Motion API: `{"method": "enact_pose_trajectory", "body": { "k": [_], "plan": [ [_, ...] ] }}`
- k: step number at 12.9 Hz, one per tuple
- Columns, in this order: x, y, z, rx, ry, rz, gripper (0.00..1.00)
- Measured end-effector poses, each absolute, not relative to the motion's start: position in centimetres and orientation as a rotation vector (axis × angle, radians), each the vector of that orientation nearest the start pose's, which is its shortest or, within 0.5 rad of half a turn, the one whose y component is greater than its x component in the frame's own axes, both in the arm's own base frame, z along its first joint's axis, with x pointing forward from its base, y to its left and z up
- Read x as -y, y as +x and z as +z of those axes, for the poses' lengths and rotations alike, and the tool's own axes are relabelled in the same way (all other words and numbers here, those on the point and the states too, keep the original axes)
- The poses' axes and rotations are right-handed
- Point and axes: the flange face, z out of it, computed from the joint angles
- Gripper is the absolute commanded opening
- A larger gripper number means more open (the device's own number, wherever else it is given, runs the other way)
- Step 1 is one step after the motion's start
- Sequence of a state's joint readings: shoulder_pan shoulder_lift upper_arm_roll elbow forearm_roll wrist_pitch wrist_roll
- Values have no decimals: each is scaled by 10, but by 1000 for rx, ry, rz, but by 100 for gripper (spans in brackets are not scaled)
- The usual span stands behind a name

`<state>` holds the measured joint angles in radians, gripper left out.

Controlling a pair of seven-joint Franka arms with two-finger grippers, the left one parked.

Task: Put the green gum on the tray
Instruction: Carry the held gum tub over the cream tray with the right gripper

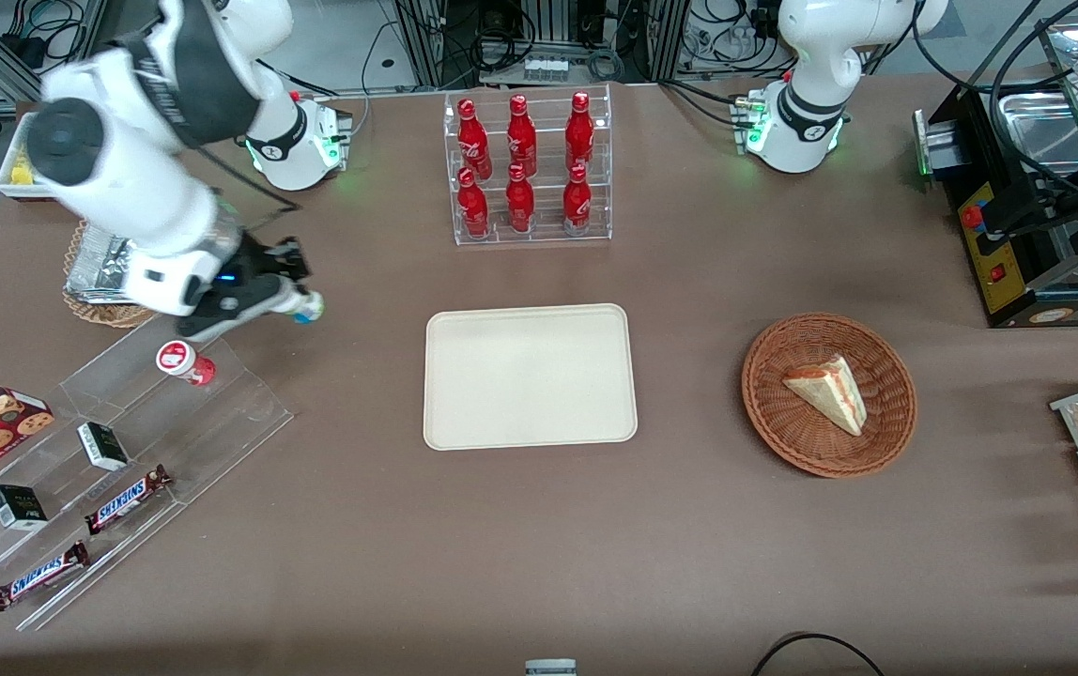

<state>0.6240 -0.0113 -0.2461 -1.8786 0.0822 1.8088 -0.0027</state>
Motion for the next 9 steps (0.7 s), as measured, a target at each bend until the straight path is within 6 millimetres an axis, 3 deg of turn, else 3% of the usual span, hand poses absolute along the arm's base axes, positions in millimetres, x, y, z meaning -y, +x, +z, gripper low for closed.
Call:
{"method": "enact_pose_trajectory", "body": {
  "k": [3,5,7,9],
  "plan": [
    [-296,517,484,391,-3058,82,0],
    [-348,518,452,273,-3086,35,0],
    [-388,516,411,161,-3093,-2,0],
    [-415,513,373,58,-3095,-24,0]
  ]
}}
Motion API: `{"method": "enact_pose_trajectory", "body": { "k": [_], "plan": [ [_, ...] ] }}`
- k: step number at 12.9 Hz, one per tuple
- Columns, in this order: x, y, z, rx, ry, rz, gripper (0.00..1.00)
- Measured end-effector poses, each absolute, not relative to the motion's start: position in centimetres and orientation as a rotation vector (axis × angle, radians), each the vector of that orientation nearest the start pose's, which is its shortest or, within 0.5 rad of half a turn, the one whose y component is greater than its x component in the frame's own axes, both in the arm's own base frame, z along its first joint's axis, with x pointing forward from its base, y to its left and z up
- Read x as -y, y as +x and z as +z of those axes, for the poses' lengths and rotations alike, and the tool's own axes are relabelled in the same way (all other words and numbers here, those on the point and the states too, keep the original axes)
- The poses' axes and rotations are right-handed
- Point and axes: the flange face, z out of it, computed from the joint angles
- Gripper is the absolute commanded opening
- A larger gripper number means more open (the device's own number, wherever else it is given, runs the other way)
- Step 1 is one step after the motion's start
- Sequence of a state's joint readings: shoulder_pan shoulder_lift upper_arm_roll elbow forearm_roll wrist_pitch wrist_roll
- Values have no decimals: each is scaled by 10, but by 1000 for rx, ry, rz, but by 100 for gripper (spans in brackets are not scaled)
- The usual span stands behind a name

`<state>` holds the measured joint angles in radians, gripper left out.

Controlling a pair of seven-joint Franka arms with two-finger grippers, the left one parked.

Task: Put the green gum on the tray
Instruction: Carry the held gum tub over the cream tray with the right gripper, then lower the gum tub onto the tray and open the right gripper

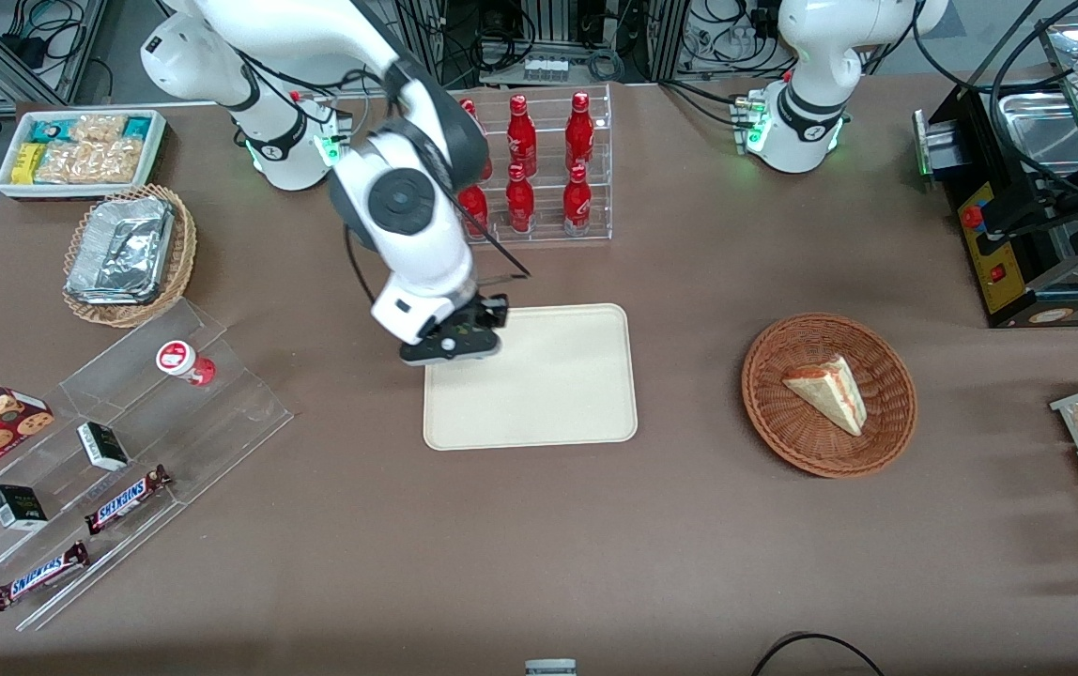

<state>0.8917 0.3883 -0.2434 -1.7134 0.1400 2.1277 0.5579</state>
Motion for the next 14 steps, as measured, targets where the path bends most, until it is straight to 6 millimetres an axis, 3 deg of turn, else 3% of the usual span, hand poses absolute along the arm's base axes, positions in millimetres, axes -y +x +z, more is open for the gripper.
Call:
{"method": "enact_pose_trajectory", "body": {
  "k": [3,6,13,14],
  "plan": [
    [-434,513,325,-42,-3105,-56,0],
    [-442,514,293,-98,-3106,-79,0],
    [-474,486,254,-158,-3126,-65,0],
    [-477,485,250,-175,-3122,-74,13]
  ]
}}
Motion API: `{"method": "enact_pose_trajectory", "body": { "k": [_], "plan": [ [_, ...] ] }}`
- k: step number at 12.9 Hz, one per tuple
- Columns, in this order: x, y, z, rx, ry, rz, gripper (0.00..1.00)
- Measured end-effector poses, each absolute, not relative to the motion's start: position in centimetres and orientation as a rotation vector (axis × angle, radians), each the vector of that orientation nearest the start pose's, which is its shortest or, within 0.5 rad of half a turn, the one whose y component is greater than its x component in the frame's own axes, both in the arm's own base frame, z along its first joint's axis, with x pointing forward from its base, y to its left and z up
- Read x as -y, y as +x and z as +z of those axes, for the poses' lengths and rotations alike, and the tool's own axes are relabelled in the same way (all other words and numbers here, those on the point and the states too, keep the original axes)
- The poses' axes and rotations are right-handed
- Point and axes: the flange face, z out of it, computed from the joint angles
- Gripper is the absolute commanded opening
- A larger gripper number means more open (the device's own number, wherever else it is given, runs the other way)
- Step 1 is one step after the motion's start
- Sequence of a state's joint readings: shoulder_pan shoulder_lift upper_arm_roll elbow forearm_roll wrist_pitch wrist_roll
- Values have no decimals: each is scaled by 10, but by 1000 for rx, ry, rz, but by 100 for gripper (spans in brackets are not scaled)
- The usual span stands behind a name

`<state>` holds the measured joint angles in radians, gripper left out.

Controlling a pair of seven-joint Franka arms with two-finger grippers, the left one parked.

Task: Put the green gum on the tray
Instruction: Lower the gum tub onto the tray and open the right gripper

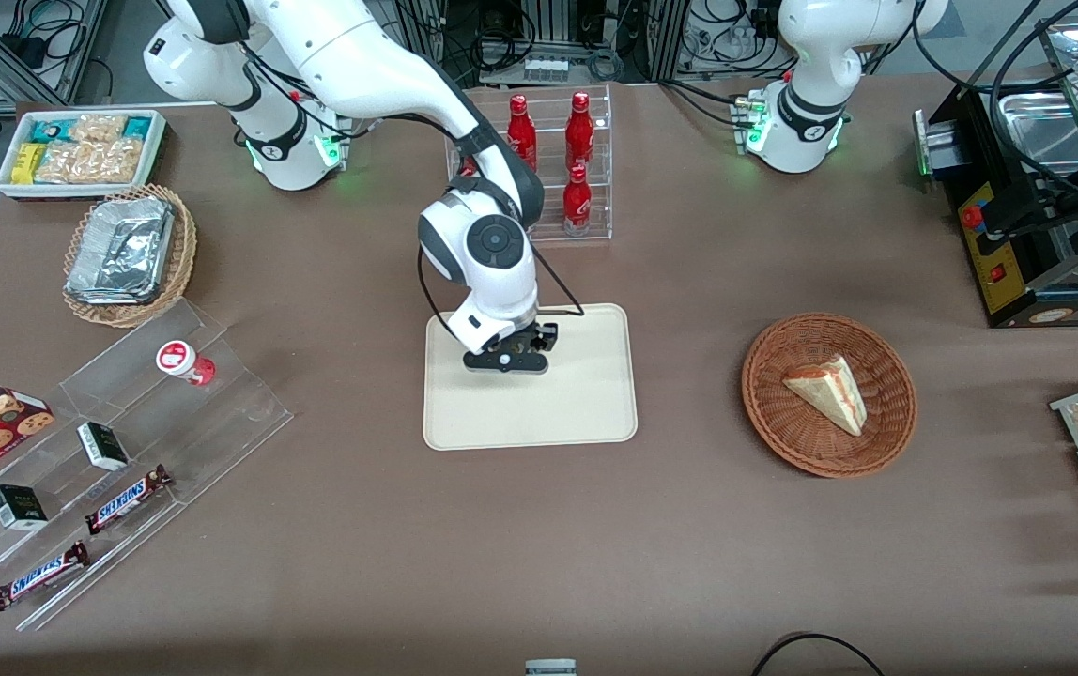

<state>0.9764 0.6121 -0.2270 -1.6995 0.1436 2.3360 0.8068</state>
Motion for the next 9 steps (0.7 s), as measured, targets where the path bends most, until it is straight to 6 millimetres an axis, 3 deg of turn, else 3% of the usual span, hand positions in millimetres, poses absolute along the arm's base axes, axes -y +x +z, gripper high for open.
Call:
{"method": "enact_pose_trajectory", "body": {
  "k": [1,2,6,8,9],
  "plan": [
    [-477,485,247,-191,-3120,-79,89],
    [-477,486,246,-197,-3119,-82,100],
    [-470,498,256,-219,-3110,-99,100],
    [-452,511,284,-202,-3122,-61,100],
    [-432,522,311,-176,-3125,-31,100]
  ]
}}
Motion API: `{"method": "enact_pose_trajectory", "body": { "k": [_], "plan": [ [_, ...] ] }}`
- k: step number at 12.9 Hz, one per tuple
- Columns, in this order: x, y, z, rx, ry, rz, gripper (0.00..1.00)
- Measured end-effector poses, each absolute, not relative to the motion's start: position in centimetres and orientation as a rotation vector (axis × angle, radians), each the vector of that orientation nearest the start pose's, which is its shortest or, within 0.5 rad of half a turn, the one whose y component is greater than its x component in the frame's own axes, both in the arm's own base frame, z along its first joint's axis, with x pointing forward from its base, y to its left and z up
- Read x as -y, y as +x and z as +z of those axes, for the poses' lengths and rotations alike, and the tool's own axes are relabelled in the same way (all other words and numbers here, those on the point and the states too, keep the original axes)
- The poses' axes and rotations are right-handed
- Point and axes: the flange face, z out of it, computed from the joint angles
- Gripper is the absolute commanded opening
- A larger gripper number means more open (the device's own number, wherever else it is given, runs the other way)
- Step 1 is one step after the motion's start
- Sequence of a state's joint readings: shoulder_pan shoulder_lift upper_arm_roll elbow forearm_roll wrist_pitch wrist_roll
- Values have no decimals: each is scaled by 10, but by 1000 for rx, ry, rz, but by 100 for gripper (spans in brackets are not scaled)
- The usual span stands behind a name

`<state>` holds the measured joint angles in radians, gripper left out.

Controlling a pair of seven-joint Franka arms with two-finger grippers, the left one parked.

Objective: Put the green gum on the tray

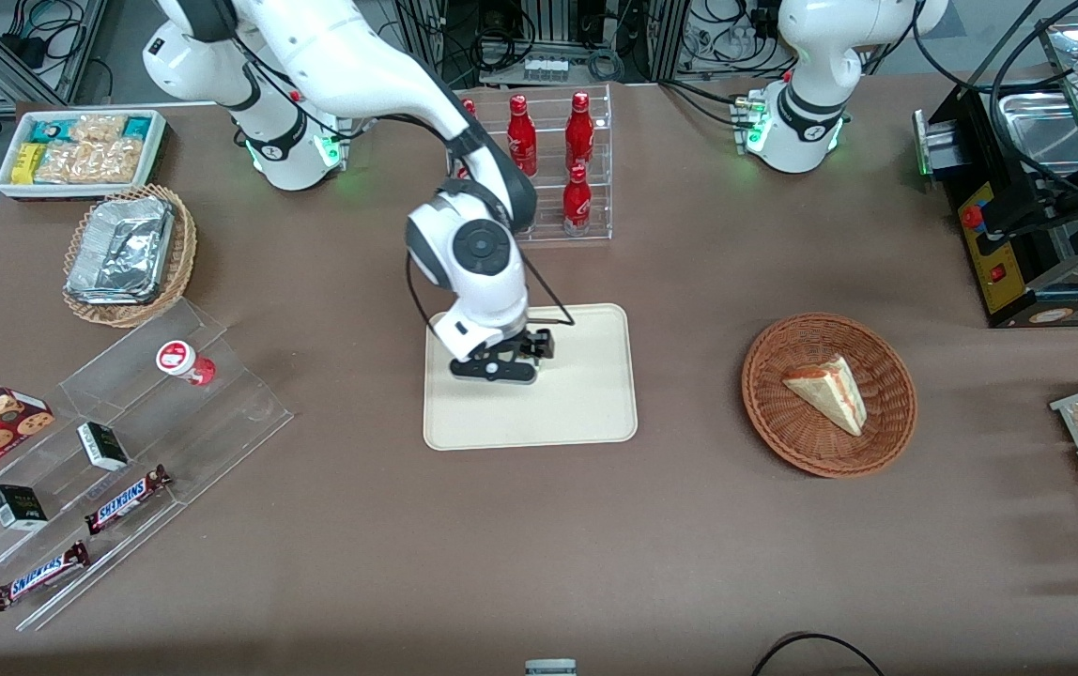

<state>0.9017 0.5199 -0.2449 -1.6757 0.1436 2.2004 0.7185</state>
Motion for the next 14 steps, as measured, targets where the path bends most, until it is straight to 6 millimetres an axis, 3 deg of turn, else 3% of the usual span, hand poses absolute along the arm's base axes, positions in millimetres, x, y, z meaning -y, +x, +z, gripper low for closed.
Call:
{"method": "enact_pose_trajectory", "body": {
  "k": [2,5,10,14],
  "plan": [
    [-378,543,374,-166,-3094,28,100],
    [-272,559,451,-224,-2982,180,100],
    [-115,545,523,-85,-2971,328,100],
    [-37,523,553,-127,-3034,377,100]
  ]
}}
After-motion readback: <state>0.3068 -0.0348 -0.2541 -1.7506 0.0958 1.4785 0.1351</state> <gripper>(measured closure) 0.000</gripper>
